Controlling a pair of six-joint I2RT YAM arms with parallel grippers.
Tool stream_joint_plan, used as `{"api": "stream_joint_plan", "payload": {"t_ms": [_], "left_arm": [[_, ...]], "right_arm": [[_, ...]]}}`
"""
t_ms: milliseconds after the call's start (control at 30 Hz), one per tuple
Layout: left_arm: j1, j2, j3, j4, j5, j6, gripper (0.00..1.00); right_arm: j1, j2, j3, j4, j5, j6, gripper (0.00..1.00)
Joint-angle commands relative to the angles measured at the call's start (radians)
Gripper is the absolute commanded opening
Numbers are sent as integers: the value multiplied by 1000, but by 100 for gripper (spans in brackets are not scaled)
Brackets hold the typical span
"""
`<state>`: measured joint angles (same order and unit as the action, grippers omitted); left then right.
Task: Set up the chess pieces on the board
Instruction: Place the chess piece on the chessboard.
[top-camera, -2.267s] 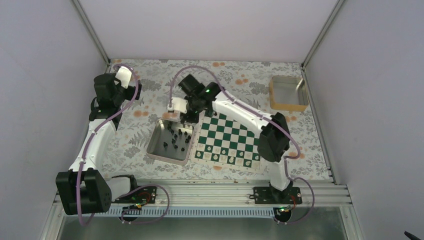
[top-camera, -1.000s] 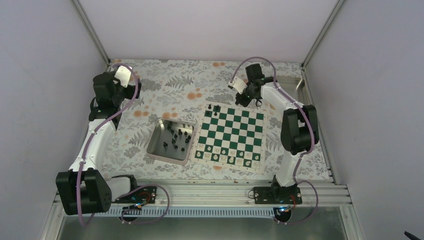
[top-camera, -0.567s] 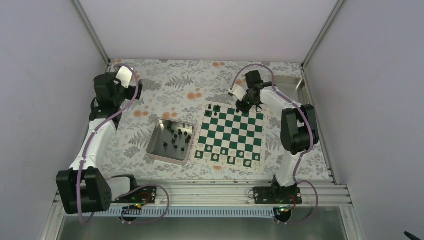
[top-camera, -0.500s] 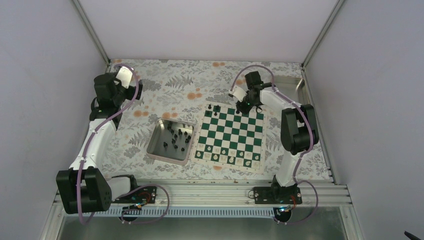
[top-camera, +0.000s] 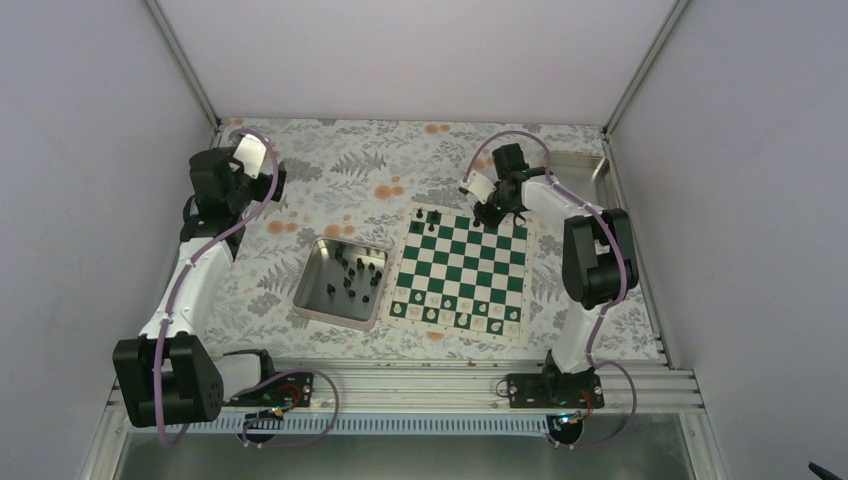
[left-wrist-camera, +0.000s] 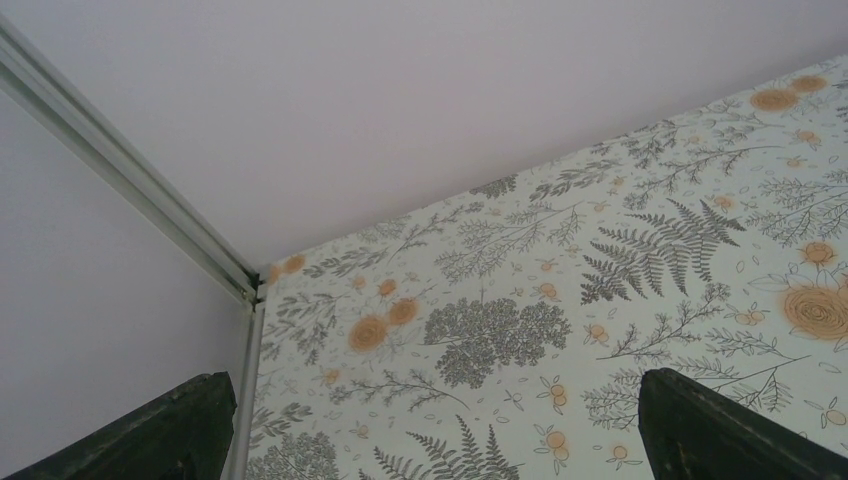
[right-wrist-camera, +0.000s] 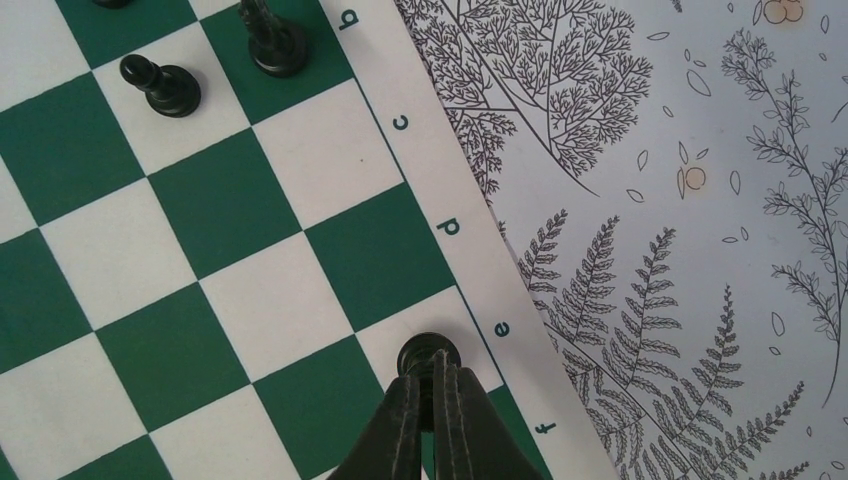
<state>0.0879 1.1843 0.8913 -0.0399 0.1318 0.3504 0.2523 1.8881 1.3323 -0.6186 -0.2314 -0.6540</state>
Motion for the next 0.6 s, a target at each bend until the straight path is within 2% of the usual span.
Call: {"api": "stream_joint_plan", "payload": {"t_ms": [0, 500, 567], "left_arm": [[3, -5, -9, 5, 15, -7, 100], [4, -5, -9, 0, 22, -4, 100], [4, -6, -9, -2, 24, -4, 100]], "right_arm": [[-10, 9, -10, 24, -31, -6, 4], [-13, 10, -23, 36, -28, -6, 5], [-12, 5, -22, 33, -33, -6, 10]]}}
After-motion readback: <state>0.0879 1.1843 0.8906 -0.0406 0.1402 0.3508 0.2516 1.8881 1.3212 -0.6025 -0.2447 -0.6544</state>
